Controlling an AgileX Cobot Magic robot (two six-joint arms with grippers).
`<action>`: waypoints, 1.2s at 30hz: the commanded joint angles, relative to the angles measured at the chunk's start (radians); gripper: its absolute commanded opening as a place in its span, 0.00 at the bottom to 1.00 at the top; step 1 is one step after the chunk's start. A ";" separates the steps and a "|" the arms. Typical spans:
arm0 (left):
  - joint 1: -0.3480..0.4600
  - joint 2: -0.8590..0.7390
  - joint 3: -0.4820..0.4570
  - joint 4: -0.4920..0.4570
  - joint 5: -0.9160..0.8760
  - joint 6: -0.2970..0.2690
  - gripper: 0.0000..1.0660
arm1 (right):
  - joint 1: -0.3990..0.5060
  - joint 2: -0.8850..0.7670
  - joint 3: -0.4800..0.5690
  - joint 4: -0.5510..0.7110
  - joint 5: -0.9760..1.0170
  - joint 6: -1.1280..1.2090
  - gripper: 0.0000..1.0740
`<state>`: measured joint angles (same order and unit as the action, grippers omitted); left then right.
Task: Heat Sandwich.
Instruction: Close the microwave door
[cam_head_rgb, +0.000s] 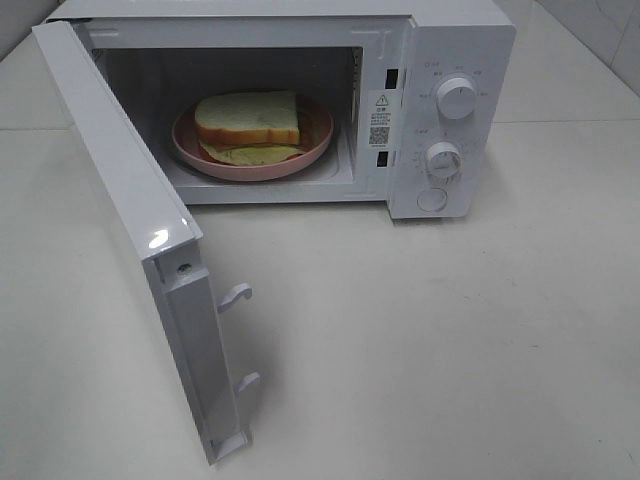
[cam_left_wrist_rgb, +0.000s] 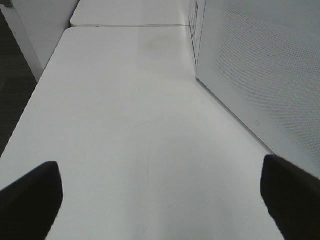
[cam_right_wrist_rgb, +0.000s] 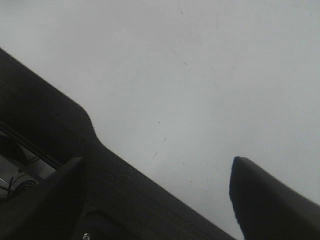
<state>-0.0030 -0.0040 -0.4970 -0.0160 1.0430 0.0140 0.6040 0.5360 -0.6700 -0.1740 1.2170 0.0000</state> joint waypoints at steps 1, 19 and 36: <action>0.001 -0.028 0.001 0.003 -0.008 -0.001 0.95 | -0.077 -0.057 0.035 0.000 0.013 0.011 0.71; 0.001 -0.028 0.001 0.003 -0.008 -0.001 0.95 | -0.378 -0.407 0.133 0.008 -0.104 0.054 0.71; 0.001 -0.028 0.001 0.002 -0.008 -0.001 0.95 | -0.535 -0.565 0.167 0.075 -0.178 0.051 0.71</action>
<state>-0.0030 -0.0040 -0.4970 -0.0160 1.0430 0.0140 0.0780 -0.0030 -0.5060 -0.0980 1.0500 0.0490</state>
